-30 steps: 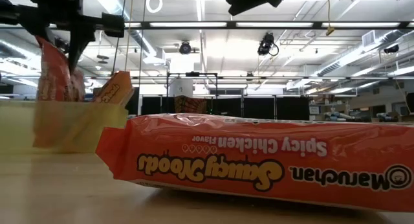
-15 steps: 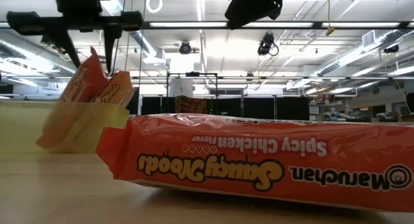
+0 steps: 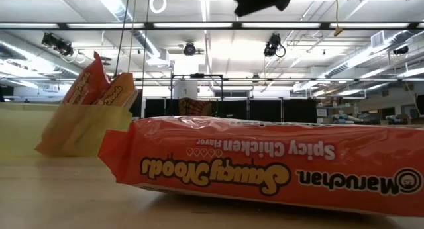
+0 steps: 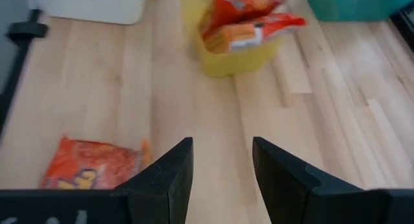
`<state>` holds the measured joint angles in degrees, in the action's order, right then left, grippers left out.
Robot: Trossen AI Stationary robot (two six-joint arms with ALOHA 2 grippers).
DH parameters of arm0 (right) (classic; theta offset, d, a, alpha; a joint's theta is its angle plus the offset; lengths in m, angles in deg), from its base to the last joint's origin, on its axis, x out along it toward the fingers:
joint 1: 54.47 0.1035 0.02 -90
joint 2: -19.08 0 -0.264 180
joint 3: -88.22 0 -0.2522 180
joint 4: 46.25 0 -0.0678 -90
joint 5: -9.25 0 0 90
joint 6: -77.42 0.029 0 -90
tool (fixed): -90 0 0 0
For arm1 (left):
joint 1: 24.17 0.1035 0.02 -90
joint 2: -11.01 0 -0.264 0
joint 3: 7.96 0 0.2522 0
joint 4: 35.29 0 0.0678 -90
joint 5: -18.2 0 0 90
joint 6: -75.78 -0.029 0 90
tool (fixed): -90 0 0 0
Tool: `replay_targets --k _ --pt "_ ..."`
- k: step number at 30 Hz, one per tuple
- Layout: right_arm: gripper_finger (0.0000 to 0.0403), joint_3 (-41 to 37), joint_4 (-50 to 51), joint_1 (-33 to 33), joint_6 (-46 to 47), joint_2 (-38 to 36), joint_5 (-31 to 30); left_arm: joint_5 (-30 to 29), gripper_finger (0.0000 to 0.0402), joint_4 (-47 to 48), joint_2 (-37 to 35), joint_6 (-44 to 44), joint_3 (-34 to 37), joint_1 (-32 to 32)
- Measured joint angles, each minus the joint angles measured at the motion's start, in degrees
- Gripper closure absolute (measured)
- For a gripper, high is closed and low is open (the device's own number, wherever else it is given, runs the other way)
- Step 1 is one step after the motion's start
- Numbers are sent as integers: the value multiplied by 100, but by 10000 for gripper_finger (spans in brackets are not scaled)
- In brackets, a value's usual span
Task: Sort Maruchan noodles
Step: Put the orange noodle pack into the yellow bin
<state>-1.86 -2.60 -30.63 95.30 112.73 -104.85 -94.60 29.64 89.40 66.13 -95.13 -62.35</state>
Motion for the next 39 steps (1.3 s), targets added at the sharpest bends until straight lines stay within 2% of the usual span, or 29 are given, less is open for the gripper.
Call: replay_targets --k 2,5,9,15,19,21,24,29,35,39 --pt "238 0 9 144 44 0 -1 -458 170 -878 223 -487 79 -369" --pt "238 -56 74 397 288 -4 -20 -964 170 -1592 753 -1087 160 -611" --pt "238 -295 108 876 850 -4 -35 -817 170 -2134 1583 -1499 164 -540" --pt "238 -958 158 1503 2203 -4 -5 -748 170 -3170 2740 -2715 164 -312" --pt "238 -1318 159 1816 3016 -4 22 -1289 170 -3243 3404 -4114 168 -108" --pt "238 -1445 159 1922 3287 -4 24 -1360 170 -3302 3630 -4541 167 -34" --pt "238 -1583 146 2016 3539 -4 35 -1323 170 -3337 3878 -4804 169 46" --pt "238 -1696 159 2036 3697 -4 129 -1320 170 -3543 3899 -5126 164 35" --pt "238 -1698 142 2016 3655 -4 -49 -1320 170 -4227 3762 -5099 163 -101" --pt "238 -1698 107 2014 3658 -4 -164 -984 170 -4408 3790 -4923 164 -163"
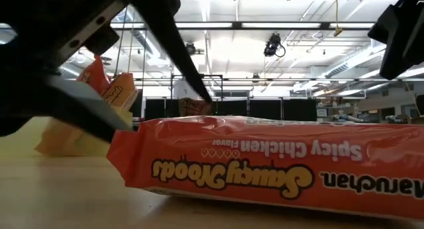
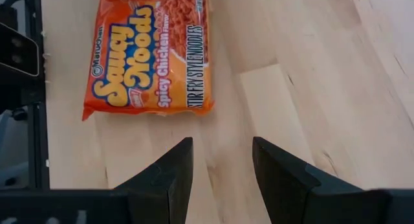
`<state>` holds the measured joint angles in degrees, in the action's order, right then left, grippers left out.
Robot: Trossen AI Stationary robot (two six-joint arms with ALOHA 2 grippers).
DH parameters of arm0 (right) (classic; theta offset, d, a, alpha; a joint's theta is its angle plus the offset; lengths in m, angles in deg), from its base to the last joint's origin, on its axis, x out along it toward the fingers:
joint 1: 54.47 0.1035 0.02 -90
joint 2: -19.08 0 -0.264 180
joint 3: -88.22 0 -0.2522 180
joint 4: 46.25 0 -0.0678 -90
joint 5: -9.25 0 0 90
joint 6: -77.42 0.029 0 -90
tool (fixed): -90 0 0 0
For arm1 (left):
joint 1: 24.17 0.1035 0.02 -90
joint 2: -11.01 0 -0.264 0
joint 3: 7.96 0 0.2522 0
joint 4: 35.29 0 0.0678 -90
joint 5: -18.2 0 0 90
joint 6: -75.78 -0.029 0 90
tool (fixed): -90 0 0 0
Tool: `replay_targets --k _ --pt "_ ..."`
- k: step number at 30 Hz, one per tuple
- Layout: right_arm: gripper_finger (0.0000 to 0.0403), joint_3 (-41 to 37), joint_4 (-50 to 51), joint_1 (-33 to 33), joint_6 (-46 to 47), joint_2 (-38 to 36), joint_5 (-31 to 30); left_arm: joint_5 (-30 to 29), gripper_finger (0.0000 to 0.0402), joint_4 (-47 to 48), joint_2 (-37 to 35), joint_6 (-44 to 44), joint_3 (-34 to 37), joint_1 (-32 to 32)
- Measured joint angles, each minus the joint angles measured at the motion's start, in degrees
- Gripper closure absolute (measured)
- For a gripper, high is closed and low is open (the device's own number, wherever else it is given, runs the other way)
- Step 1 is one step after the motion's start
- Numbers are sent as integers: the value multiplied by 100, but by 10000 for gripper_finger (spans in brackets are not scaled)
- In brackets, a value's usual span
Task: Sort Maruchan noodles
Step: Put the orange noodle pack into the yellow bin
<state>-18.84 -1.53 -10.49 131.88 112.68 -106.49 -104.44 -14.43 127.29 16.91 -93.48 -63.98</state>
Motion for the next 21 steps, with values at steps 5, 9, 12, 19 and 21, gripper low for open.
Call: replay_targets --k 5,9,12,19,21 --pt "238 0 -100 7 0 0 -2 -180 170 -229 210 -283 6 65" --pt "238 2 -251 35 79 2 96 -236 170 -502 398 -532 4 128" --pt "238 2 -287 113 160 2 123 -237 171 -730 457 -624 0 147" --pt "238 2 -316 250 306 2 127 -5 245 -866 457 -587 0 306" --pt "238 2 -316 254 394 2 140 -23 282 -933 447 -581 -2 314"
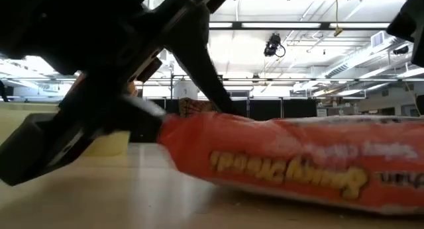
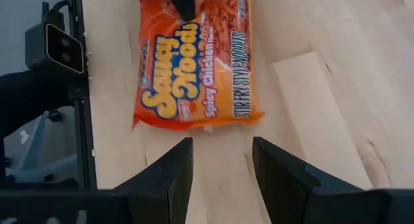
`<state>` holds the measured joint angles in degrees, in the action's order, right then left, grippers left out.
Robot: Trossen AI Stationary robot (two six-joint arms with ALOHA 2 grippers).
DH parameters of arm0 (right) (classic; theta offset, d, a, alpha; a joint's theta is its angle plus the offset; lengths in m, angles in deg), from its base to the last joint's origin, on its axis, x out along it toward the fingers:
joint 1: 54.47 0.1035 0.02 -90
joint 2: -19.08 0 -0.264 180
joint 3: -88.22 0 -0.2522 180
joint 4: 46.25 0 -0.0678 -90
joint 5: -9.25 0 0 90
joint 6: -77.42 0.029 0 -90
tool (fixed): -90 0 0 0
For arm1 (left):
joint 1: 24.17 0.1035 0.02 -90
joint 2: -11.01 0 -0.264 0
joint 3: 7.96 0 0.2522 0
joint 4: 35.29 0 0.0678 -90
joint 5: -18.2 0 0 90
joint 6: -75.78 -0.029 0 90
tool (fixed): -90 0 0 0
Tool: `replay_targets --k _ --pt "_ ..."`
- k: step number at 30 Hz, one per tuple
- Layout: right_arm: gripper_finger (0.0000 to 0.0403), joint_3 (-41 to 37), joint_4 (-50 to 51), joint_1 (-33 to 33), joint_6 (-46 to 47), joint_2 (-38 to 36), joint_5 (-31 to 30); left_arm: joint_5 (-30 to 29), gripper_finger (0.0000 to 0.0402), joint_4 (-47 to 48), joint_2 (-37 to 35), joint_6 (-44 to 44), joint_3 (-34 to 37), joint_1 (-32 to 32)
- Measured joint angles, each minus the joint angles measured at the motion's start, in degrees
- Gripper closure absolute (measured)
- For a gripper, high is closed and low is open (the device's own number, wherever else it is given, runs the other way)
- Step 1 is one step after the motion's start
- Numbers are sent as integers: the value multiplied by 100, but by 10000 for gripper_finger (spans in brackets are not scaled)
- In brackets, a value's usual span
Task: Sort Maruchan noodles
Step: Put the orange noodle pack into the yellow bin
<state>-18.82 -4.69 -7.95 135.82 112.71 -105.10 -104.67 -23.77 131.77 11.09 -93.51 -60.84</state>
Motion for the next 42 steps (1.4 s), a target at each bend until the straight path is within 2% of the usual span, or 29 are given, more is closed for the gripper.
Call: replay_targets --k 3,6,12,17,22,26,30,33,37,42 --pt "238 0 -16 -4 62 2 76 -24 336 33 -69 2 0 -42" --pt "238 0 -60 0 62 2 136 -48 370 268 -270 0 0 -149" --pt "238 2 -124 -3 48 2 66 -181 376 1528 -1206 588 3 -324" --pt "238 2 -167 -16 -3 2 -166 -231 377 4144 -2198 1824 -381 -369" --pt "238 2 -186 -94 -140 2 -396 523 378 7086 -2871 3339 -1185 -364" --pt "238 2 -215 -215 -194 2 -499 706 378 8585 -3105 4210 -1966 -491" --pt "238 2 -230 -327 -198 2 -607 791 378 8992 -3218 4812 -2595 -697" --pt "238 2 -233 -396 -198 2 -609 1333 378 9215 -3316 5094 -2760 -800" --pt "238 2 -245 -477 -203 2 -610 1957 378 9215 -3600 5398 -2429 -883" --pt "238 2 -260 -563 -461 2 -619 2346 378 9224 -3865 5509 -1495 -822"
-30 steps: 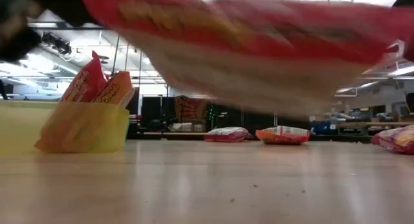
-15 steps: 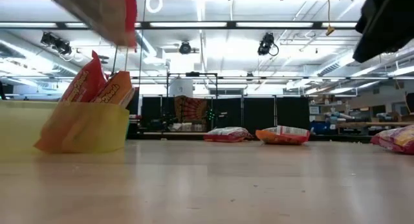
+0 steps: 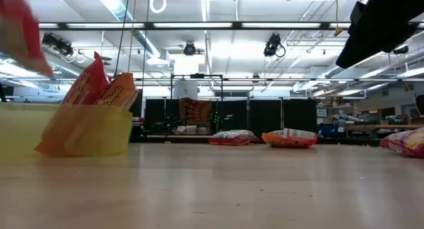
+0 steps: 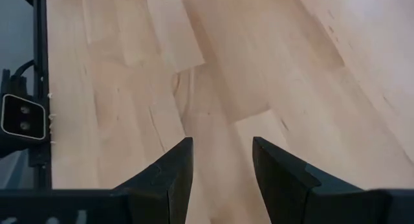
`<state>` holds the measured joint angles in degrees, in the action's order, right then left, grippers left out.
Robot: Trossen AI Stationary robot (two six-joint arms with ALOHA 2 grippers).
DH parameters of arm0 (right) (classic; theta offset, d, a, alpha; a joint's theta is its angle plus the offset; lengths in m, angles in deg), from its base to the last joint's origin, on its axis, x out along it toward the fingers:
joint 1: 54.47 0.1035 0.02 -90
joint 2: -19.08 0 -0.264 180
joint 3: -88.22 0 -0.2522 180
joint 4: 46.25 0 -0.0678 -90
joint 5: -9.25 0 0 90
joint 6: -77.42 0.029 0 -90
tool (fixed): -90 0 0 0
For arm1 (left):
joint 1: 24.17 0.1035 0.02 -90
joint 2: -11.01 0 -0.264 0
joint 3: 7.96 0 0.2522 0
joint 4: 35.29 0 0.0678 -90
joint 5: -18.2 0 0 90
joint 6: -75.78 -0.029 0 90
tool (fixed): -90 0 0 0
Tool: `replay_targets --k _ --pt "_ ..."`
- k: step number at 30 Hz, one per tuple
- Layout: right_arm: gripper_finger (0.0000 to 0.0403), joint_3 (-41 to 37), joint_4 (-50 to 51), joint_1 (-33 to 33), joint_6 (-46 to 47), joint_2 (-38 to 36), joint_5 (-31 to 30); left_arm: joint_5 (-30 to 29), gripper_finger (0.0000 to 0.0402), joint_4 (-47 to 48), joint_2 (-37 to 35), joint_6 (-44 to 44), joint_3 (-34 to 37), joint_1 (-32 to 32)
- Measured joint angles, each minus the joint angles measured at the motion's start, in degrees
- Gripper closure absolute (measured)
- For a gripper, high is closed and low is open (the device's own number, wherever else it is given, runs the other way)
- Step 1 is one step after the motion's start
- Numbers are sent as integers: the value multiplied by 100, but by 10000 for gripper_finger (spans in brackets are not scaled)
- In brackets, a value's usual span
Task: Sort Maruchan noodles
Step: Put the orange noodle pack into the yellow bin
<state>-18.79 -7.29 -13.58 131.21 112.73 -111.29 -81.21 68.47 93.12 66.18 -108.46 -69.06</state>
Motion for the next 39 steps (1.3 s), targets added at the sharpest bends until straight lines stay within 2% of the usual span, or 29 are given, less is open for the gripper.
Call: replay_targets --k 4,8,15,22,30,39 --pt "238 0 -1 -95 -232 0 -7 -76 378 14 -98 -365 725 90" --pt "238 0 -1 -227 -461 0 -7 -185 377 11 -138 -998 1108 306" --pt "238 0 4 -516 -731 0 10 -587 377 -4 -489 -2179 1251 1035" --pt "238 0 17 -787 -1092 0 191 -655 377 5 -1227 -2424 1276 1647" --pt "238 0 -137 -1336 -1942 0 209 -451 377 15 -1493 -2820 2425 1731" --pt "238 2 -826 -1886 -2765 0 229 -428 377 7 -1363 -3454 2464 1498"
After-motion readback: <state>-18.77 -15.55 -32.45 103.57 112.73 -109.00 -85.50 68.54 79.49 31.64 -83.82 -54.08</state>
